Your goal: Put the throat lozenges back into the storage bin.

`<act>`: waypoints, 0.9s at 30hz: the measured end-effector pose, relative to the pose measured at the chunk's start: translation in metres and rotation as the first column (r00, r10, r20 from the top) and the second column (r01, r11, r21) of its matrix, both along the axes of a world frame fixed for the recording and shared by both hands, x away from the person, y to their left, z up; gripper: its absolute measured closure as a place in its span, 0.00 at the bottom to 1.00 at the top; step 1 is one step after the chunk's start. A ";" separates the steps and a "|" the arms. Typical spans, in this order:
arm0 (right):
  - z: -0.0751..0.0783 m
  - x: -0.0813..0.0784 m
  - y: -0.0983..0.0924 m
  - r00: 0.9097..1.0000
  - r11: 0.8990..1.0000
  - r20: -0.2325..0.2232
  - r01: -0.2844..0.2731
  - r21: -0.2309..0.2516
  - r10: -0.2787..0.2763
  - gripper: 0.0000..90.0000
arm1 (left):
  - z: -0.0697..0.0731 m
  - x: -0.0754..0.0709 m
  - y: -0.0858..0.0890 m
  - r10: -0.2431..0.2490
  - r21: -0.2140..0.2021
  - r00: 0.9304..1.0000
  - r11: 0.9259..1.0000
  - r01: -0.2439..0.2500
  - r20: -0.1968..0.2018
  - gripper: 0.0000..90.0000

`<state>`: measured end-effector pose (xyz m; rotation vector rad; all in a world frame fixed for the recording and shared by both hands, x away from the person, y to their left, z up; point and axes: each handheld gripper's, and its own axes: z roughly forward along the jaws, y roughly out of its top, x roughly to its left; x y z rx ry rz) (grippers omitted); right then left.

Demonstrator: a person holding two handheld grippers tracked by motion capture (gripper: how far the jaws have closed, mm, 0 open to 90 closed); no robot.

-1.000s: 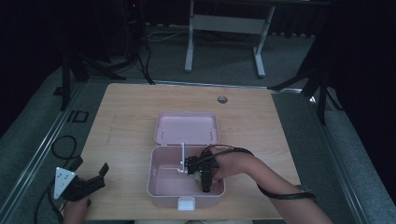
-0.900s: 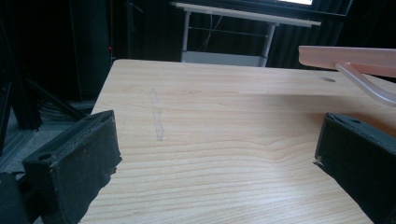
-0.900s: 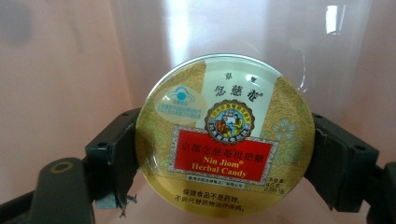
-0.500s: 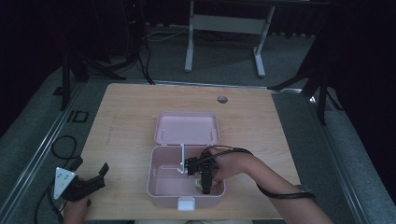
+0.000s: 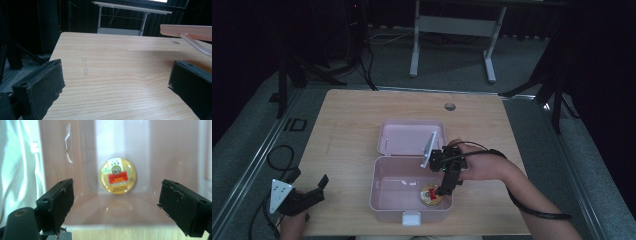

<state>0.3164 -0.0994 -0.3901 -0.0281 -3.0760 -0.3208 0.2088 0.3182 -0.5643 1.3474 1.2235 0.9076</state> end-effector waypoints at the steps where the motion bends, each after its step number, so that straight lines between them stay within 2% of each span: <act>1: 0.003 0.000 -0.004 1.000 1.000 0.010 0.011 0.015 -0.011 0.14 | 0.000 0.000 0.000 0.000 0.000 1.000 1.000 0.000 0.000 0.00; 5: 0.017 0.003 -0.033 0.998 0.997 0.041 0.049 0.068 -0.052 0.14 | 0.000 0.000 0.000 0.000 -0.001 1.000 1.000 0.000 0.000 0.00; 7: 0.019 0.003 -0.038 0.997 0.996 0.044 0.053 0.073 -0.056 0.14 | 0.000 0.000 0.000 0.000 -0.001 1.000 1.000 0.000 0.000 0.00; 8: 0.021 0.003 -0.055 0.994 0.992 0.074 0.074 0.101 -0.082 0.14 | 0.000 0.000 0.000 -0.001 -0.001 1.000 1.000 0.001 0.000 0.00; 12: 0.017 0.005 -0.079 0.984 0.982 0.121 0.114 0.149 -0.132 0.14 | 0.000 0.000 0.000 -0.001 0.000 1.000 1.000 0.001 0.000 0.00; 14: 0.009 0.005 -0.091 0.975 0.974 0.162 0.121 0.190 -0.153 0.14 | 0.000 0.000 0.000 -0.001 0.000 1.000 1.000 0.001 0.000 0.00; 16: -0.001 0.005 -0.100 0.959 0.967 0.215 0.135 0.217 -0.182 0.14 | 0.000 0.000 0.000 -0.001 0.000 1.000 1.000 0.001 -0.001 0.00; 18: -0.012 0.008 -0.108 0.953 0.960 0.217 0.162 0.228 -0.213 0.14 | 0.000 0.000 0.000 -0.001 0.000 1.000 1.000 0.001 -0.001 0.00; 19: -0.012 0.008 -0.108 0.953 0.960 0.217 0.162 0.228 -0.213 0.14 | 0.000 0.000 0.000 -0.001 0.000 1.000 1.000 0.001 -0.001 0.00; 20: -0.025 0.011 -0.115 0.941 0.953 0.236 0.186 0.239 -0.243 0.14 | 0.000 0.000 0.000 -0.002 -0.002 1.000 1.000 0.002 -0.001 0.00; 23: -0.045 0.016 -0.125 0.926 0.931 0.222 0.243 0.272 -0.307 0.17 | 0.000 0.000 0.000 -0.002 -0.002 1.000 1.000 0.002 0.000 0.00; 24: -0.050 0.017 -0.128 0.924 0.926 0.214 0.254 0.280 -0.318 0.17 | 0.000 0.000 0.000 -0.003 -0.002 1.000 1.000 0.003 0.000 0.00; 25: -0.050 0.017 -0.128 0.924 0.926 0.214 0.254 0.280 -0.318 0.17 | 0.000 0.000 0.000 -0.003 -0.002 1.000 1.000 0.003 0.000 0.00; 26: -0.057 0.019 -0.131 0.920 0.922 0.215 0.260 0.287 -0.327 0.17 | 0.000 0.000 0.000 -0.003 -0.002 1.000 1.000 0.003 0.000 0.00; 27: -0.073 0.022 -0.138 0.901 0.906 0.231 0.291 0.308 -0.368 0.17 | 0.000 0.000 0.000 -0.003 -0.003 1.000 1.000 0.003 0.000 0.00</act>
